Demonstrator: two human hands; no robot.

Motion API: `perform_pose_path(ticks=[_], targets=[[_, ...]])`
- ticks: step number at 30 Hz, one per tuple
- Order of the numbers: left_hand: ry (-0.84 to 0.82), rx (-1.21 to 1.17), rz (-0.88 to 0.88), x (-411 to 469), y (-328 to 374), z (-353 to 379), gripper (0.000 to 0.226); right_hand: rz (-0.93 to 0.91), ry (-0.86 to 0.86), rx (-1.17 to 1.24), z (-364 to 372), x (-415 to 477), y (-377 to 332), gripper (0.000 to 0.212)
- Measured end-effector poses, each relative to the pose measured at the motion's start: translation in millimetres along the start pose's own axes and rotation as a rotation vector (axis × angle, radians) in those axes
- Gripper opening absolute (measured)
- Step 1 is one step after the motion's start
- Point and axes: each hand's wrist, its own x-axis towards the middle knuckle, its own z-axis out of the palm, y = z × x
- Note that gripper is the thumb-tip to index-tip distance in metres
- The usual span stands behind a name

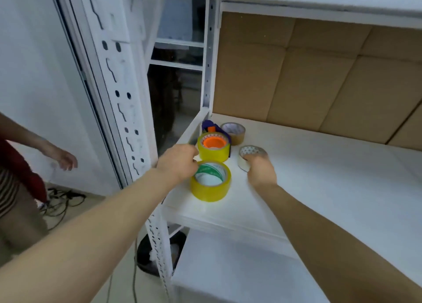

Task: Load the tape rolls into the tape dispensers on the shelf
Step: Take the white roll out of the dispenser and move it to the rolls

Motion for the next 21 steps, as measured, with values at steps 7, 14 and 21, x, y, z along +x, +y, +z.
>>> perform_pose_path(ticks=[7, 14, 21], targets=[[-0.017, -0.083, 0.009, 0.0, -6.3, 3.2, 0.045, -0.146, 0.105, 0.023, -19.5, -25.0, -17.1, 0.052], [-0.025, -0.072, -0.011, -0.5, -1.6, 3.3, 0.038, -0.500, -0.258, -0.230, -12.6, -54.4, -40.5, 0.058], [-0.035, -0.009, 0.043, 8.0, 13.6, 11.1, 0.036, -0.398, -0.127, -0.295, -17.5, -68.5, -31.7, 0.039]])
